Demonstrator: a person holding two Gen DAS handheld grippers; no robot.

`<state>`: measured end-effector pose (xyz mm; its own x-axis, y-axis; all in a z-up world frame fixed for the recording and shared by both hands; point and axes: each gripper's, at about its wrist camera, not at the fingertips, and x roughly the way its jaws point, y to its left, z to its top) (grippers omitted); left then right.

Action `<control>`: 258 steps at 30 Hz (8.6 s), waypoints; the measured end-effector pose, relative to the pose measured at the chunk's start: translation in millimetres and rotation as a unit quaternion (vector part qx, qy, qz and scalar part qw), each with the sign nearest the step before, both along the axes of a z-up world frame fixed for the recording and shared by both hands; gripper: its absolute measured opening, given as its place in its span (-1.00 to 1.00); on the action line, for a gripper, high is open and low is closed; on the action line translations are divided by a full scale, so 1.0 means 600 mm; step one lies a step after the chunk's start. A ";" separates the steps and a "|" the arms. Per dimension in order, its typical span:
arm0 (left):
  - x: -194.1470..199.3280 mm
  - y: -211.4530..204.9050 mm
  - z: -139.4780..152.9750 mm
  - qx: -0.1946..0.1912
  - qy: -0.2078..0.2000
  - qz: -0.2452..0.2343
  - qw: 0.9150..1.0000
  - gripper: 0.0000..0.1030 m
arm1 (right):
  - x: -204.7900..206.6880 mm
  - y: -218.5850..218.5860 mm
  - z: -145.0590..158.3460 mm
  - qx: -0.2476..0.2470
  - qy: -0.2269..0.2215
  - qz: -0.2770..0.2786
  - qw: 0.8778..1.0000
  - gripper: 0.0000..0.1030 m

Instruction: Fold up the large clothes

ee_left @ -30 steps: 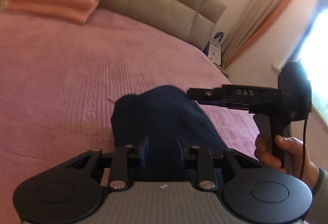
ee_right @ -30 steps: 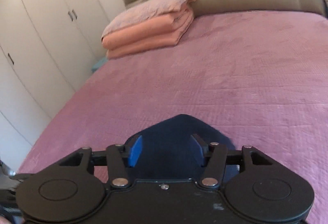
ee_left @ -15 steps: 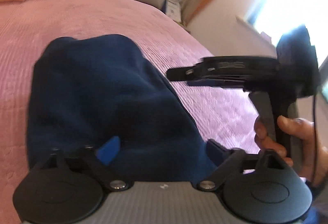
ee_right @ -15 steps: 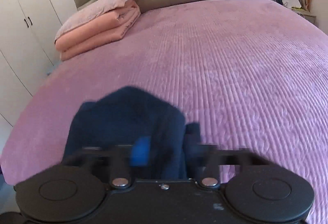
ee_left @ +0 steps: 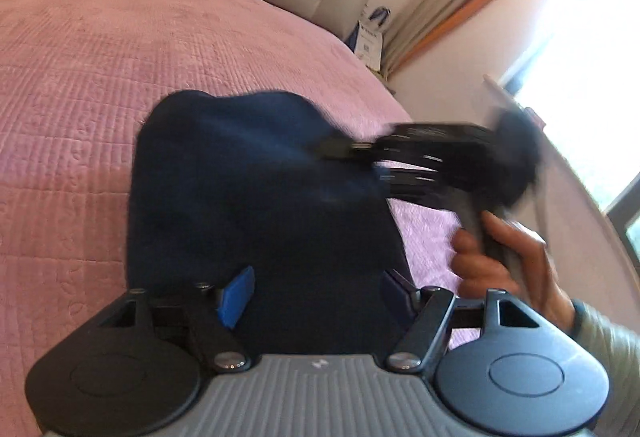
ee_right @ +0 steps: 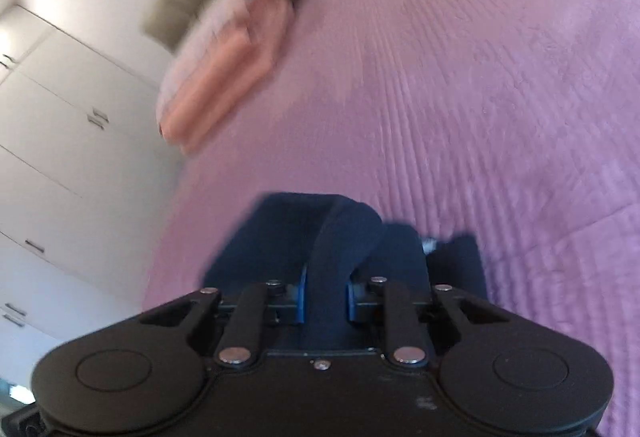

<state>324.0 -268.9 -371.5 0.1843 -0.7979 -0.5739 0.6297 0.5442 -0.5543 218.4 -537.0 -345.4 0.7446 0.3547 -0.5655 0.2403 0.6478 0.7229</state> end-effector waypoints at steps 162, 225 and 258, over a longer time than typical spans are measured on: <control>-0.290 0.544 -0.076 0.005 0.160 0.116 0.980 0.66 | -0.410 0.570 -0.001 -0.005 0.112 0.122 0.986 0.46; -0.483 0.527 0.500 0.195 -0.220 0.119 0.948 0.91 | -0.404 0.720 0.548 -0.357 0.209 -0.080 0.907 0.54; -0.432 0.555 0.551 0.312 -0.117 0.209 0.919 0.95 | -0.414 0.827 0.579 -0.326 0.240 -0.016 0.914 0.54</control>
<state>64.6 63.8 -40.8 0.5767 -0.1571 -0.8017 0.3549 0.9321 0.0726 -30.1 -41.1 2.2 0.3597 -0.1911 -0.9133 0.4543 0.8908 -0.0075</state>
